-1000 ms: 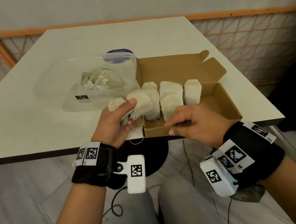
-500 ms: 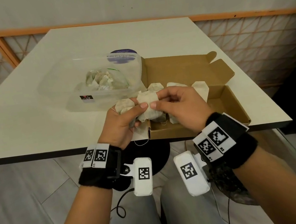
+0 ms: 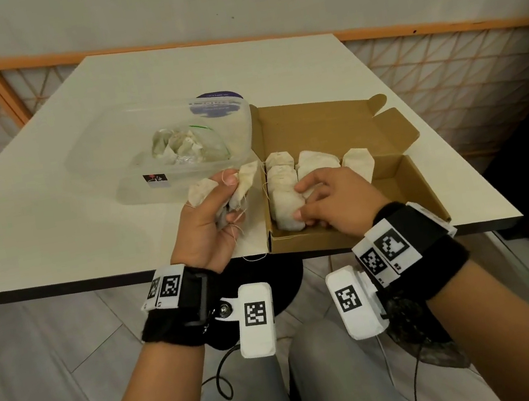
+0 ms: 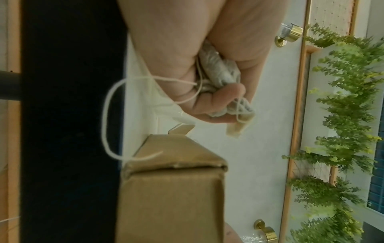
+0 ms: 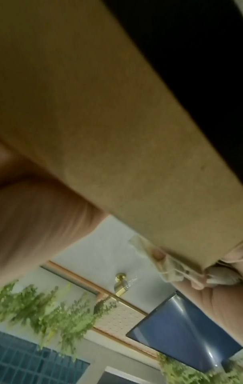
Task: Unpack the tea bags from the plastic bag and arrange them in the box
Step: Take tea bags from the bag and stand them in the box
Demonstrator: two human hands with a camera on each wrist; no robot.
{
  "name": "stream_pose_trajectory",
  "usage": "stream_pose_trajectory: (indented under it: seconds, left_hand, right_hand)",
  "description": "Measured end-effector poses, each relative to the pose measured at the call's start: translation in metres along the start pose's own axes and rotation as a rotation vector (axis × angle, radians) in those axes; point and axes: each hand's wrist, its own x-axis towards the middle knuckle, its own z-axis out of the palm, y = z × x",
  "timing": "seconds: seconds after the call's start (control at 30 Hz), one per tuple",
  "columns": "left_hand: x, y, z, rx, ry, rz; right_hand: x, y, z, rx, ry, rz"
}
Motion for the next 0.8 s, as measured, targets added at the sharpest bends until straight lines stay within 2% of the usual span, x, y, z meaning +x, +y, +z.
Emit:
stream_pose_trajectory:
  seconds: [0.13,0.3,0.43,0.47,0.57,0.63,0.8]
  left_hand:
    - [0.001,-0.001,-0.002,0.01,0.006,0.014]
    - [0.001,-0.001,0.0,0.037,0.012,-0.003]
    - [-0.002,-0.001,0.004,0.12,0.042,-0.006]
    - [-0.002,-0.001,0.005,0.138,0.041,-0.001]
    - [-0.004,-0.001,0.006,0.175,0.015,0.011]
    - [-0.005,-0.001,0.005,0.174,-0.003,0.004]
    - [-0.002,0.0,0.004,0.151,0.022,-0.041]
  right_hand:
    - [-0.001,0.001,0.001,0.087,0.059,-0.008]
    - [-0.001,0.003,0.003,0.077,0.07,-0.058]
    - [-0.005,-0.006,0.006,0.161,0.269,-0.157]
    - [-0.006,-0.01,0.008,0.185,0.267,-0.175]
    - [-0.005,-0.023,0.017,0.286,0.109,-0.164]
    - [-0.002,-0.027,0.021,0.274,0.038,-0.185]
    - [0.003,-0.024,0.025,0.396,0.146,-0.248]
